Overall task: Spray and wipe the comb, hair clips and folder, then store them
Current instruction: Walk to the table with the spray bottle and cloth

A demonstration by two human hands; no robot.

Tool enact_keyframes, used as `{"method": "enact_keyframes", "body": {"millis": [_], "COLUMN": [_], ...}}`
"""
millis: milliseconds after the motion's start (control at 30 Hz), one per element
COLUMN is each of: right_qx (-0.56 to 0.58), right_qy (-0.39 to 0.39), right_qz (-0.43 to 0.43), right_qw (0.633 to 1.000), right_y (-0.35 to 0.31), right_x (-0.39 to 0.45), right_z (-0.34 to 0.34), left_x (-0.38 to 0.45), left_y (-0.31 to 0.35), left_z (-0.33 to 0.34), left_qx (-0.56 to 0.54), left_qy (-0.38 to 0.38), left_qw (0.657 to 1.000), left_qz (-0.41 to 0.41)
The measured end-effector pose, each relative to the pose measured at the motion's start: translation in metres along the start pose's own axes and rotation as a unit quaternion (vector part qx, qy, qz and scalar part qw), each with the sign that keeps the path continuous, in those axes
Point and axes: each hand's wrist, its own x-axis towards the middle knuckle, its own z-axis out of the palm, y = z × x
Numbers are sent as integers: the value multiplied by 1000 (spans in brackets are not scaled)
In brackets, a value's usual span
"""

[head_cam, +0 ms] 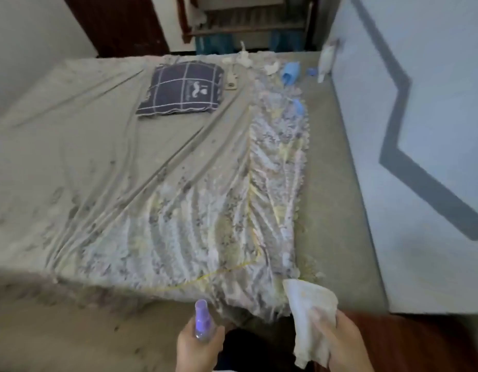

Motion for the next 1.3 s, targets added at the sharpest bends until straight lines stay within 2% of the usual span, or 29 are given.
{"method": "enact_keyframes", "body": {"millis": [33, 100, 200, 300, 467, 633, 867, 1100, 1233, 1300], "right_qx": [8, 7, -59, -141, -229, -253, -343, -378, -396, -388], "right_qy": [-56, -32, -127, -196, -301, -326, -341, -433, -436, -435], "right_qz": [1, 22, 42, 45, 21, 51, 25, 7, 22, 24], "right_qw": [998, 999, 989, 969, 926, 909, 875, 818, 808, 812], "right_y": [-3, -30, -49, -49, -54, -64, -78, -95, -88, -83], "right_x": [12, 20, 18, 32, 42, 55, 110, 127, 136, 138], "right_z": [37, 97, 205, 295, 433, 532, 690, 893, 990, 1046], "left_x": [-4, 0, 11, 34, 72, 108, 203, 282, 321, 349], "left_y": [-7, -27, -42, -47, -62, -79, -83, -55, -64, -72], "left_z": [-25, -59, -115, -181, -286, -355, -457, -603, -680, -729], "left_qx": [-21, -58, -113, -181, -246, -304, -381, -360, -364, -358], "left_qy": [44, 96, 182, 260, 348, 399, 437, 496, 530, 542], "left_qw": [999, 992, 973, 945, 901, 856, 800, 777, 743, 738], "left_qz": [-9, -58, -85, -80, -74, -123, -156, -143, -185, -186]}}
